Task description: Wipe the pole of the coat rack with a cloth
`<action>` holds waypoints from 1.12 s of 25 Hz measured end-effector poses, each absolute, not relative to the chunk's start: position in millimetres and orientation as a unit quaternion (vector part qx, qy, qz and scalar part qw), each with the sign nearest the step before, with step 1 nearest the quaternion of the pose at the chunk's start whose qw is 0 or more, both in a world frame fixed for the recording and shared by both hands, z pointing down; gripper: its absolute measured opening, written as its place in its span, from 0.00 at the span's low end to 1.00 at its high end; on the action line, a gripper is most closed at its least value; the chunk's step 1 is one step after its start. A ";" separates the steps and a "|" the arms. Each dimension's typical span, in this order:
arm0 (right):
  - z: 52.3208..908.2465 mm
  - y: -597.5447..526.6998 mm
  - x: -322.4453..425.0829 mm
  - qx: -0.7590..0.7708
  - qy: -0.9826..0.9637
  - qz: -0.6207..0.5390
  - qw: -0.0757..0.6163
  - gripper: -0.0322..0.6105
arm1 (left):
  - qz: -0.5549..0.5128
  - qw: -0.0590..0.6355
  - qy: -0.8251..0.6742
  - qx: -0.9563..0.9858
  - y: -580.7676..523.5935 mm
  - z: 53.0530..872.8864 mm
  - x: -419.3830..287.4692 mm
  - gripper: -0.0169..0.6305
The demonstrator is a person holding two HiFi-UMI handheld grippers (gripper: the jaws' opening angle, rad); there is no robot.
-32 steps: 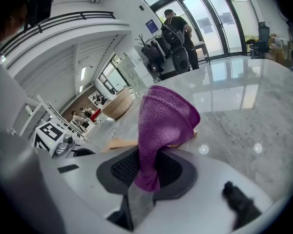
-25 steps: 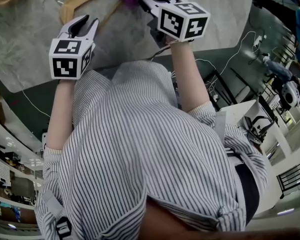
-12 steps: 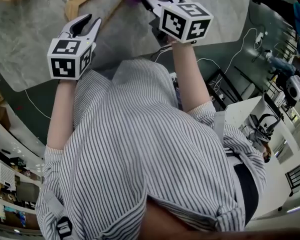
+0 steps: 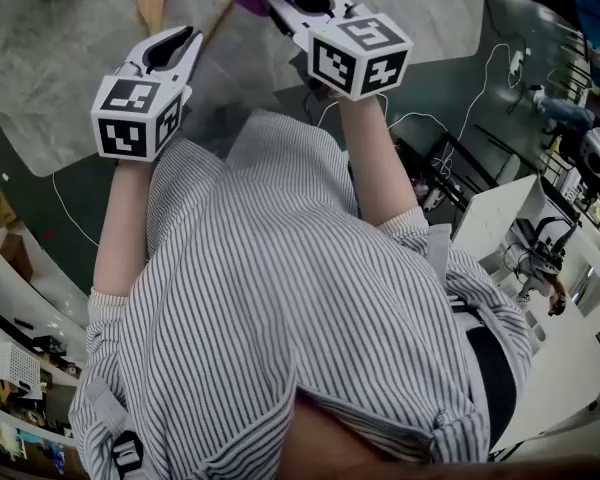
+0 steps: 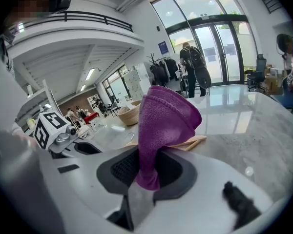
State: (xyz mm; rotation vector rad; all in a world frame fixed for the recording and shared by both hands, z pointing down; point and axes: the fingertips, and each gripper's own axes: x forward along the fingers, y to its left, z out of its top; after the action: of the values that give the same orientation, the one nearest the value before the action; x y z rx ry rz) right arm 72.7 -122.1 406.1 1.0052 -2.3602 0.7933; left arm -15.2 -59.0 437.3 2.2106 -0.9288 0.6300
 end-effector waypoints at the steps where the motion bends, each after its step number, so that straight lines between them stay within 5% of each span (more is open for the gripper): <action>1: 403.6 -116.0 70.2 0.365 -0.858 0.281 0.227 0.18 | 0.237 0.318 -0.353 0.847 -56.0 434.1 -14.7 0.11; 28: 316.9 -42.7 16.7 0.382 -0.891 0.188 0.160 0.18 | 0.142 0.225 -0.426 0.865 -39.9 338.8 -54.7 0.07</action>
State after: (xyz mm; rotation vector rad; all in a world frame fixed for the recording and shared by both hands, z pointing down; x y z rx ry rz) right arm 16.7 -42.7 316.9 1.0911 -2.5436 0.5372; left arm -54.7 -39.9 338.8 2.3851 -1.1748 0.3914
